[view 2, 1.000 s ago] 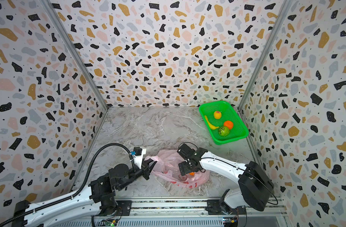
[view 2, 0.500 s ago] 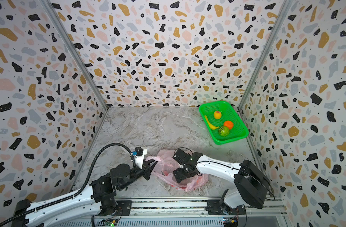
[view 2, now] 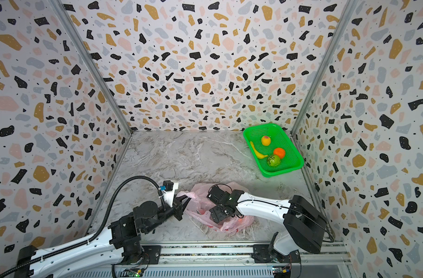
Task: Untie the knot of the plastic bag and take out the fruit
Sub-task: Pick up the fruit from the plastic bag.
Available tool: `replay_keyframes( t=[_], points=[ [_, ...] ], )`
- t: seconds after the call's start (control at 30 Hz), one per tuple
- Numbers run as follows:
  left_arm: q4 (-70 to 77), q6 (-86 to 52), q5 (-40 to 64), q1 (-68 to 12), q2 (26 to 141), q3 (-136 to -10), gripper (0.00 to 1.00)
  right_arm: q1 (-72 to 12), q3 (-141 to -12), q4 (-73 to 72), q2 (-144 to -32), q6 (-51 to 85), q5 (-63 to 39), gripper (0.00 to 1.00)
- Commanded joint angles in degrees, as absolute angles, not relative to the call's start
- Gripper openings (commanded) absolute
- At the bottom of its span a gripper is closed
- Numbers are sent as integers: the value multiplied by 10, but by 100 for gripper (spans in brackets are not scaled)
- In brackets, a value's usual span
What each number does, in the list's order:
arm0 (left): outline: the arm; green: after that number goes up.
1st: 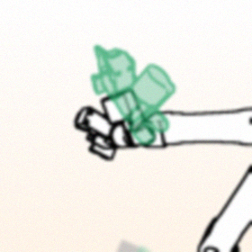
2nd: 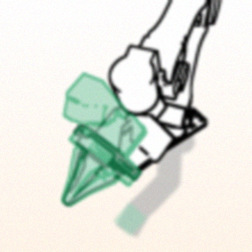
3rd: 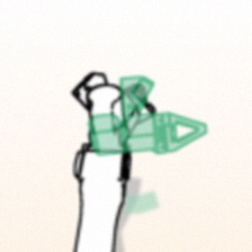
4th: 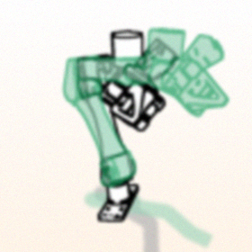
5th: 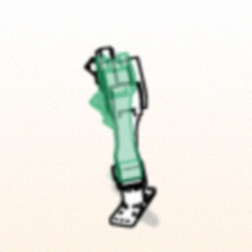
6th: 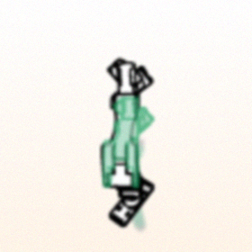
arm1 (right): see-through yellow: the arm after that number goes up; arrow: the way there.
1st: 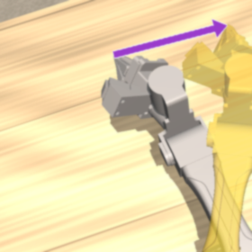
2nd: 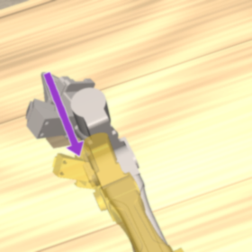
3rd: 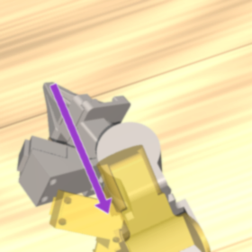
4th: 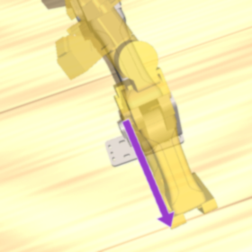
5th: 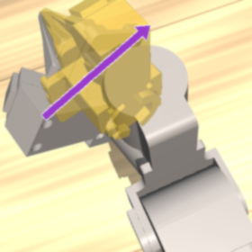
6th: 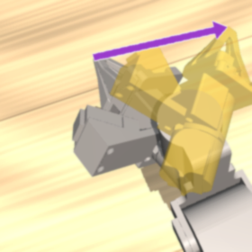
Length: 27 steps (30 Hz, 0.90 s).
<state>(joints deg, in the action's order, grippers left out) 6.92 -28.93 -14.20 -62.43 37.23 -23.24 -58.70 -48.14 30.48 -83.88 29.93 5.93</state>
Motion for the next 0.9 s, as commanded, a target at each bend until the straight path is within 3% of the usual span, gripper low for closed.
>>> replay_keyframes(
  t=[0.0,0.3,0.53,0.87],
  points=[
    [76,-281,-151,-628,366,-233,0,-589,-503,291,-849,303,73,96],
    [70,-283,-154,-629,360,-234,0,-586,-506,285,-878,299,69,80],
    [69,-285,-158,-628,359,-232,0,-588,-499,290,-836,300,68,57],
    [58,-286,-181,-628,349,-231,0,-587,-527,324,-764,295,22,55]
  ],
)
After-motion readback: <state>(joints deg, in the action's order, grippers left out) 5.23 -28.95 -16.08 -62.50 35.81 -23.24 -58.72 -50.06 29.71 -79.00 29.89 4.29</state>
